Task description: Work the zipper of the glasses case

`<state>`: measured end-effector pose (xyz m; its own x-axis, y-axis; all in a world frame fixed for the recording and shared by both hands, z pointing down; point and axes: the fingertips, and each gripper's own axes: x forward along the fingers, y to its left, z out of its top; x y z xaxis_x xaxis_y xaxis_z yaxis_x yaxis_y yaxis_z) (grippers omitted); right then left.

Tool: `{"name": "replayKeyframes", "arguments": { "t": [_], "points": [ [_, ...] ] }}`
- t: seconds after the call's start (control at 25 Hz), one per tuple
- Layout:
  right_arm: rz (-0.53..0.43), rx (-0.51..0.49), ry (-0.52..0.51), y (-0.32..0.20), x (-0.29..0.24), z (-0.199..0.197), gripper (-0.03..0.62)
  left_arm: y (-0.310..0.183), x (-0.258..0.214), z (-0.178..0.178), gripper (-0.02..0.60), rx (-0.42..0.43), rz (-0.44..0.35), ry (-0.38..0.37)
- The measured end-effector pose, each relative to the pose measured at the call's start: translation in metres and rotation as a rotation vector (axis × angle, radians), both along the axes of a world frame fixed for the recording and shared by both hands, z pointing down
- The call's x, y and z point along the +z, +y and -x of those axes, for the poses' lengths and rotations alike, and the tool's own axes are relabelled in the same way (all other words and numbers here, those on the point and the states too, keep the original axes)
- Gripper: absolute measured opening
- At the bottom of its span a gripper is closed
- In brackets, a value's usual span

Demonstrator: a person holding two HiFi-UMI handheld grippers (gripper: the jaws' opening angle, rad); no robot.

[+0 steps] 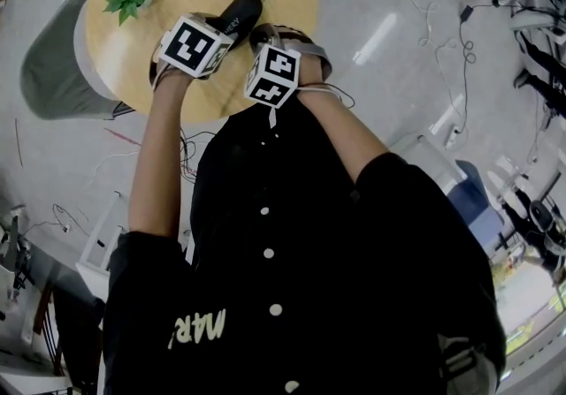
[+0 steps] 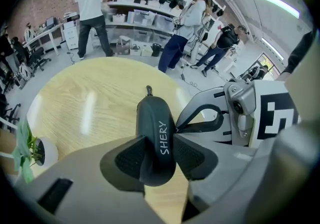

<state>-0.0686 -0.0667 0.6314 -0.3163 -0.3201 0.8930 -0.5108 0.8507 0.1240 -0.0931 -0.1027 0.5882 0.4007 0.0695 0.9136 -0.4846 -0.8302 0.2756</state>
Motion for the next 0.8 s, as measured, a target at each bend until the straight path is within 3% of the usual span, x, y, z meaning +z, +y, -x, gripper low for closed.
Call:
{"name": "replayKeyframes", "arguments": {
  "t": [0.8],
  "points": [
    [0.041,0.172,-0.062,0.019,-0.002,0.028,0.006,0.003,0.002,-0.001,0.17,0.053,0.089,-0.059]
  ]
}}
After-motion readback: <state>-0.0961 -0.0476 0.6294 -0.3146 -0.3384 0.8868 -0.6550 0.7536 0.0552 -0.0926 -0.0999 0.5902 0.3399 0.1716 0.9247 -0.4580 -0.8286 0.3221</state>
